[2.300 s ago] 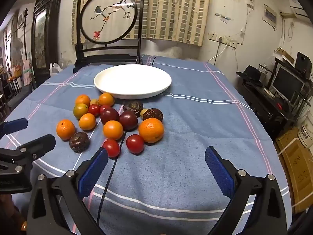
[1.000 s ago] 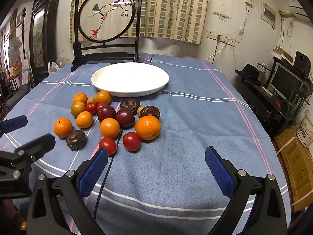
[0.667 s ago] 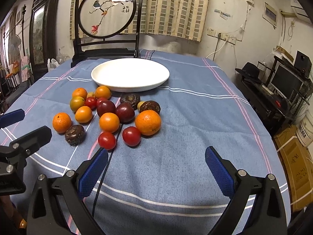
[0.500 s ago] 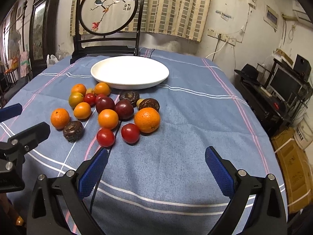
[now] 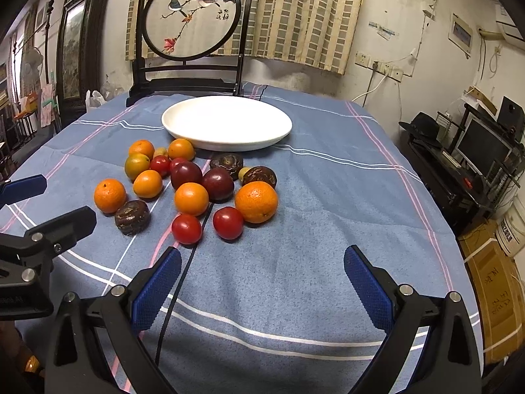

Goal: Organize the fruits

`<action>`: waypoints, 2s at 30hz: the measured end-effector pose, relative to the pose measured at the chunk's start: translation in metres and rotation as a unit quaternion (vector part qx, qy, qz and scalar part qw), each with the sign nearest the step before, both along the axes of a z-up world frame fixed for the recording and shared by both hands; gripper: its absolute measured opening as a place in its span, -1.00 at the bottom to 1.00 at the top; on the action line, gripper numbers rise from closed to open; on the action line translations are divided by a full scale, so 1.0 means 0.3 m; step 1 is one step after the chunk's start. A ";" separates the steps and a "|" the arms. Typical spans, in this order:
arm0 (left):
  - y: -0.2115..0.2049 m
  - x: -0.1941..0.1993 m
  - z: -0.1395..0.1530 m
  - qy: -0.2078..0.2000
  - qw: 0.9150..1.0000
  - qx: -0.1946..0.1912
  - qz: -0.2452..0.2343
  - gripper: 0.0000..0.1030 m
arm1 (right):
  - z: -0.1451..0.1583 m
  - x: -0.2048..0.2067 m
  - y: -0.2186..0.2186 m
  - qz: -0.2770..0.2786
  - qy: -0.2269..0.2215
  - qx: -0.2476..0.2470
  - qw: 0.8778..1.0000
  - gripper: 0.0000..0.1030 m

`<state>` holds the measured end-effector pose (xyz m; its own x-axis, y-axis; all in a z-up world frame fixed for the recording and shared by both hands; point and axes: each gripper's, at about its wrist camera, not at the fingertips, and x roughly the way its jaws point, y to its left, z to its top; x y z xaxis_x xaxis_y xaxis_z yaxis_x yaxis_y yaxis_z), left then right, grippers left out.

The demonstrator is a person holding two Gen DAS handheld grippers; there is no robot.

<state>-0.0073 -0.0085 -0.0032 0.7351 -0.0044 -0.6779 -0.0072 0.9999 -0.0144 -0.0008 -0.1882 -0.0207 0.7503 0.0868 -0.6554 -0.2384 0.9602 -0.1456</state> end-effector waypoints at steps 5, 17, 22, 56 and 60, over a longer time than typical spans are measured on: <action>0.001 0.002 -0.003 0.002 1.000 0.002 0.000 0.91 | -0.007 0.000 0.002 0.003 0.003 -0.001 1.000 0.93; -0.002 0.008 -0.005 0.004 1.000 0.001 0.000 0.91 | -0.009 0.009 0.002 0.002 0.006 -0.003 1.000 0.93; -0.004 0.012 -0.003 0.004 1.000 0.002 -0.003 0.91 | -0.008 0.014 0.002 0.003 0.007 -0.005 1.000 0.93; 0.182 0.196 -0.212 0.130 0.991 0.005 -0.010 0.29 | -0.034 0.003 -0.065 0.059 0.008 0.026 0.998 0.93; 0.160 0.251 -0.211 0.122 0.992 0.011 -0.022 0.23 | -0.038 0.008 -0.051 0.069 0.008 0.023 0.997 0.93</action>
<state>0.0680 0.0394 -0.0667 0.5488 -0.0161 -0.8358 0.0349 0.9994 0.0037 0.0016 -0.2034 -0.0320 0.7182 0.2199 -0.6602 -0.3714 0.9235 -0.0965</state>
